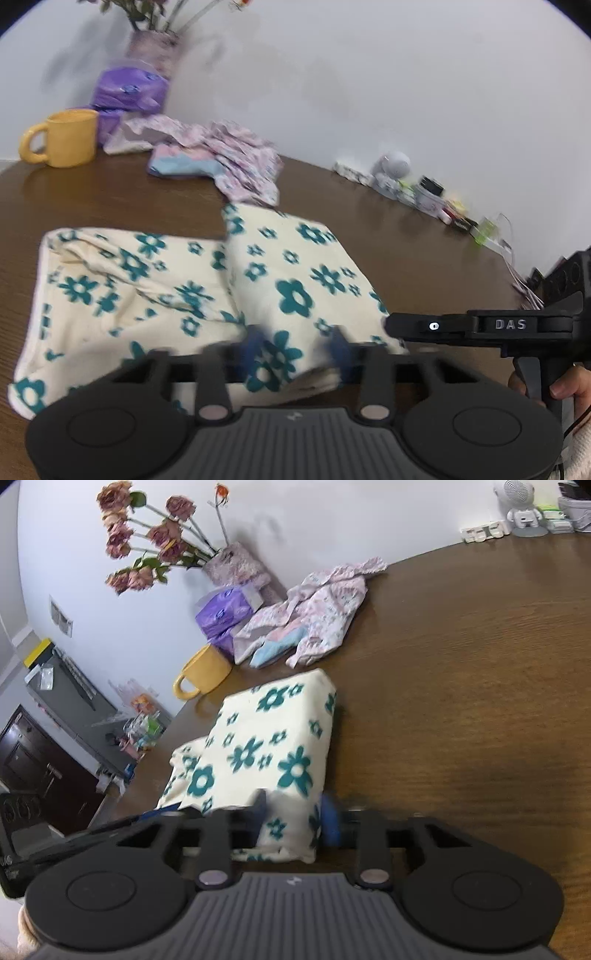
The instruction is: Fold clothes
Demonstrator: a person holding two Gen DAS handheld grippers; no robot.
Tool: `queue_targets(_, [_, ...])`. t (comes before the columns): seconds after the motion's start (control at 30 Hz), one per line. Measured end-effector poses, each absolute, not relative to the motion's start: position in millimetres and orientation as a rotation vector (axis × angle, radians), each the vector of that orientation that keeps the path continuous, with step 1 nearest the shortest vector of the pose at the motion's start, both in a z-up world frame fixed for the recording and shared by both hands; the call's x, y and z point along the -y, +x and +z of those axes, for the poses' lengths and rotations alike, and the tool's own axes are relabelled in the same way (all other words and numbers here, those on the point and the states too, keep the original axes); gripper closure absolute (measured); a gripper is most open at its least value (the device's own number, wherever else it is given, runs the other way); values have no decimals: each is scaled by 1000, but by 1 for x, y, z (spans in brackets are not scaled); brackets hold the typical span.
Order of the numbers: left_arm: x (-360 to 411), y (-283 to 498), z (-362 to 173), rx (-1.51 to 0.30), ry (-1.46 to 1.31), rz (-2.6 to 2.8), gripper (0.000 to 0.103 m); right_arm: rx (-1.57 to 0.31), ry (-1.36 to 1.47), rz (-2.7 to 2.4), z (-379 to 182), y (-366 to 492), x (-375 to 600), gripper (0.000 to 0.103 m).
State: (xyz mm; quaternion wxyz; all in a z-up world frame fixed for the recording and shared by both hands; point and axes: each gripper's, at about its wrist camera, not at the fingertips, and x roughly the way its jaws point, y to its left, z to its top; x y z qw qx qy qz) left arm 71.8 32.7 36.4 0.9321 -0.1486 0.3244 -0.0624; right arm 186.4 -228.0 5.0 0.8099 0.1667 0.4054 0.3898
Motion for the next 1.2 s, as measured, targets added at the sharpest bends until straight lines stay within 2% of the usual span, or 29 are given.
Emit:
queue_targets(0.07, [-31, 72, 36, -663, -301, -123, 70, -864, 363, 827, 4, 185, 229, 81])
queue_targets(0.1, [-32, 71, 37, -660, -315, -124, 67, -868, 382, 826, 3, 185, 232, 73])
queue_targets(0.13, [-33, 71, 38, -658, -329, -125, 52, -873, 401, 829, 2, 186, 234, 65])
queue_targets(0.17, [-34, 70, 38, -656, -333, -122, 44, -879, 419, 836, 1, 187, 236, 63])
queue_targets(0.2, [-34, 70, 39, -654, -337, -119, 46, -883, 428, 835, 0, 187, 238, 67])
queue_targets(0.23, [-35, 69, 39, -651, -340, -116, 57, -889, 425, 834, -1, 186, 238, 73])
queue_targets(0.27, [-35, 69, 38, -658, -342, -115, 75, -897, 424, 843, -2, 186, 237, 83])
queue_targets(0.37, [-36, 68, 37, -661, -357, -110, 73, -904, 428, 850, -4, 185, 236, 81])
queue_targets(0.4, [-36, 68, 37, -658, -365, -111, 68, -911, 446, 851, -5, 186, 238, 76])
queue_targets(0.43, [-36, 68, 37, -658, -366, -118, 59, -916, 458, 851, -6, 187, 239, 67])
queue_targets(0.47, [-36, 68, 37, -658, -367, -126, 66, -919, 461, 848, -7, 188, 239, 79])
queue_targets(0.5, [-32, 68, 38, -662, -344, -134, 71, -918, 455, 847, -7, 187, 239, 83])
queue_targets(0.53, [-30, 68, 38, -662, -324, -130, 70, -910, 438, 848, -5, 186, 237, 83])
queue_targets(0.6, [-37, 72, 41, -656, -365, -121, 64, -895, 425, 844, -2, 186, 235, 75])
queue_targets(0.63, [-41, 74, 43, -653, -387, -117, 49, -891, 432, 841, 1, 188, 235, 69])
queue_targets(0.67, [-45, 76, 46, -636, -400, -93, 38, -883, 437, 836, 4, 191, 235, 61])
queue_targets(0.7, [-50, 79, 50, -618, -411, -68, 38, -863, 432, 831, 9, 194, 235, 60])
queue_targets(0.8, [-52, 91, 56, -594, -378, -35, 42, -820, 361, 818, 25, 203, 226, 60])
queue_targets(0.87, [-52, 101, 56, -601, -364, -30, 56, -816, 324, 808, 31, 211, 217, 60])
queue_targets(0.97, [-51, 112, 49, -634, -378, -18, 67, -841, 324, 783, 28, 227, 206, 62])
queue_targets(1.03, [-50, 116, 44, -645, -389, -14, 68, -865, 340, 778, 23, 234, 200, 68])
queue_targets(1.07, [-49, 116, 43, -643, -382, -15, 70, -877, 351, 780, 19, 237, 198, 77])
queue_targets(1.1, [-46, 116, 42, -641, -369, -20, 71, -887, 362, 786, 15, 239, 195, 82])
queue_targets(1.2, [-42, 118, 40, -649, -351, -38, 71, -903, 386, 793, 5, 241, 192, 86])
